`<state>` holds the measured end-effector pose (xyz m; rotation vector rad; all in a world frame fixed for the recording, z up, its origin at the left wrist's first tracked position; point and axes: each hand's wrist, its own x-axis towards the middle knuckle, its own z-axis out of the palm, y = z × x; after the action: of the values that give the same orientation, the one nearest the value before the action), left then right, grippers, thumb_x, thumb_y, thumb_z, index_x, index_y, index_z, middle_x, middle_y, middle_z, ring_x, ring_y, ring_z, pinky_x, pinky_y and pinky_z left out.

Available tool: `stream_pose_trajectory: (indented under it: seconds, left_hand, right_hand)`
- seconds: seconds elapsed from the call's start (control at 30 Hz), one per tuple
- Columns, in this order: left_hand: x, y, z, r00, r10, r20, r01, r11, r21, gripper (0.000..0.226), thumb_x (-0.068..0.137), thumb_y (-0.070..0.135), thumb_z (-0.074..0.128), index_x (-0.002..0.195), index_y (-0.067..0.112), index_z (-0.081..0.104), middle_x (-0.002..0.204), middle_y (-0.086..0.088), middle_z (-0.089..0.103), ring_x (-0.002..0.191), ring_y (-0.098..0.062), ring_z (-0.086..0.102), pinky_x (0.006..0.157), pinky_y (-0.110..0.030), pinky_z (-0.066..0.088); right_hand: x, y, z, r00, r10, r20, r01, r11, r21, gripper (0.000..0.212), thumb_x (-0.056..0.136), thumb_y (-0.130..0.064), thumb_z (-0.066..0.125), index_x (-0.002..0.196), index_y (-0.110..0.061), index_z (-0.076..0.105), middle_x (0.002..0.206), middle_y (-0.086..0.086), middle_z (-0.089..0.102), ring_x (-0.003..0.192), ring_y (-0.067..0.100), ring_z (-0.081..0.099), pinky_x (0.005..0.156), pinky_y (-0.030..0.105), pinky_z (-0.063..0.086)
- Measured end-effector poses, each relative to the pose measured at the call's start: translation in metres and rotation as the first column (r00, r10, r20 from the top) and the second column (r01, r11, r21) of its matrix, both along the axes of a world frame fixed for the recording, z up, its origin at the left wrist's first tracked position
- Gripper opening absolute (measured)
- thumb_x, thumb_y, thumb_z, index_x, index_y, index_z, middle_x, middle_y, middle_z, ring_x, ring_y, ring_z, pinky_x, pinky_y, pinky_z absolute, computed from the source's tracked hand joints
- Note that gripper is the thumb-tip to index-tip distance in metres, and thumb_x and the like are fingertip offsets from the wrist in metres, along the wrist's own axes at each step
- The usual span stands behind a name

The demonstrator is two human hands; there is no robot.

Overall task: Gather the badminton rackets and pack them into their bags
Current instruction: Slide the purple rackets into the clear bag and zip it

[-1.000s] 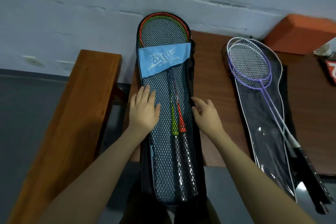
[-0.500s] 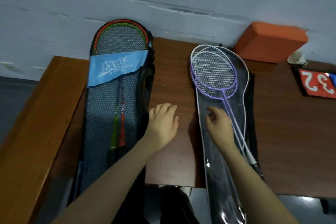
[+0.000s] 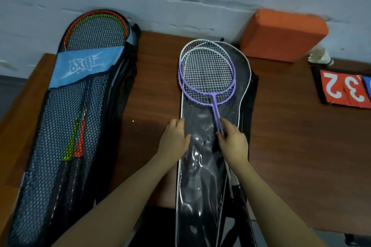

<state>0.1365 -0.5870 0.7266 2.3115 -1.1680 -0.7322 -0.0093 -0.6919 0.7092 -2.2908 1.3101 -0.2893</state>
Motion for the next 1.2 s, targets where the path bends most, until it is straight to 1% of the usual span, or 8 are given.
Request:
stream_pose_trajectory:
  seconds: [0.23, 0.4, 0.53, 0.7, 0.83, 0.97, 1.1, 1.2]
  left_hand:
    - [0.012, -0.019, -0.014, 1.0, -0.025, 0.018, 0.025, 0.999, 0.026, 0.064, 0.085, 0.017, 0.064, 0.138, 0.002, 0.033, 0.124, -0.015, 0.041, 0.115, -0.029, 0.045, 0.098, -0.037, 0.04]
    - [0.012, -0.015, -0.02, 0.999, -0.034, 0.004, 0.033, 0.999, 0.041, 0.061, 0.089, 0.019, 0.059, 0.141, 0.008, 0.029, 0.125, -0.011, 0.038, 0.108, -0.027, 0.049, 0.093, -0.034, 0.041]
    - [0.016, -0.006, -0.024, 0.962, -0.117, 0.248, 0.091, 0.989, 0.115, 0.058, 0.09, 0.035, 0.053, 0.14, 0.013, 0.032, 0.13, -0.006, 0.04, 0.113, -0.024, 0.043, 0.091, -0.034, 0.038]
    - [0.026, -0.004, -0.033, 0.869, -0.225, 0.44, 0.205, 0.974, 0.095, 0.057, 0.075, 0.038, 0.071, 0.121, 0.006, 0.057, 0.132, -0.007, 0.054, 0.12, -0.025, 0.051, 0.087, -0.042, 0.047]
    - [0.03, -0.001, -0.039, 0.862, -0.247, 0.442, 0.241, 0.968, 0.071, 0.056, 0.08, 0.039, 0.064, 0.125, 0.006, 0.055, 0.135, -0.007, 0.052, 0.125, -0.026, 0.047, 0.097, -0.047, 0.041]
    - [0.033, 0.001, -0.039, 0.872, -0.236, 0.43, 0.209, 0.972, 0.11, 0.056, 0.084, 0.041, 0.058, 0.129, 0.009, 0.051, 0.139, -0.004, 0.048, 0.125, -0.029, 0.046, 0.099, -0.048, 0.036]
    - [0.028, -0.005, -0.027, 0.878, -0.278, 0.389, 0.227, 0.958, 0.174, 0.057, 0.093, 0.041, 0.044, 0.14, 0.01, 0.035, 0.15, -0.002, 0.03, 0.138, -0.025, 0.025, 0.108, -0.044, 0.021]
    - [0.018, -0.013, -0.018, 0.888, -0.246, 0.388, 0.194, 0.966, 0.168, 0.055, 0.087, 0.038, 0.055, 0.131, 0.005, 0.046, 0.14, -0.01, 0.044, 0.133, -0.027, 0.033, 0.104, -0.046, 0.027]
  right_hand:
    - [-0.015, 0.009, -0.008, 0.974, -0.101, 0.202, 0.1, 0.995, 0.014, 0.036, 0.086, -0.008, 0.06, 0.121, -0.014, 0.06, 0.103, 0.006, 0.066, 0.087, 0.027, 0.063, 0.07, 0.033, 0.047]
    - [-0.01, 0.007, -0.012, 0.988, -0.11, 0.112, 0.116, 0.992, -0.047, 0.036, 0.085, -0.02, 0.065, 0.12, -0.014, 0.058, 0.112, 0.004, 0.064, 0.095, 0.028, 0.062, 0.078, 0.041, 0.046]
    - [0.014, -0.009, -0.012, 0.997, -0.064, 0.042, 0.069, 0.99, -0.123, 0.044, 0.085, -0.026, 0.066, 0.125, -0.014, 0.055, 0.101, 0.008, 0.068, 0.081, 0.03, 0.065, 0.074, 0.041, 0.048]
    - [0.027, -0.013, -0.016, 0.998, -0.052, 0.044, 0.057, 0.991, -0.122, 0.049, 0.085, -0.013, 0.063, 0.132, -0.013, 0.05, 0.094, 0.014, 0.067, 0.071, 0.037, 0.063, 0.069, 0.042, 0.05]
    - [0.029, -0.013, -0.015, 0.997, -0.048, 0.06, 0.052, 0.996, -0.074, 0.051, 0.086, -0.01, 0.058, 0.136, -0.017, 0.046, 0.09, 0.014, 0.065, 0.074, 0.036, 0.061, 0.063, 0.04, 0.049]
    - [0.023, -0.008, -0.001, 0.988, -0.005, 0.157, 0.022, 0.994, -0.103, 0.051, 0.084, 0.0, 0.057, 0.134, -0.008, 0.048, 0.078, 0.012, 0.057, 0.066, 0.031, 0.056, 0.058, 0.038, 0.046]
    - [0.007, -0.004, 0.016, 0.971, -0.057, 0.232, 0.098, 0.981, -0.167, 0.047, 0.084, -0.009, 0.049, 0.13, -0.005, 0.052, 0.081, 0.013, 0.057, 0.069, 0.03, 0.057, 0.062, 0.037, 0.045]
    - [-0.009, -0.005, 0.034, 0.942, -0.076, 0.328, 0.155, 0.963, -0.221, 0.043, 0.086, -0.011, 0.047, 0.127, -0.005, 0.055, 0.074, 0.007, 0.053, 0.065, 0.016, 0.049, 0.06, 0.03, 0.042]
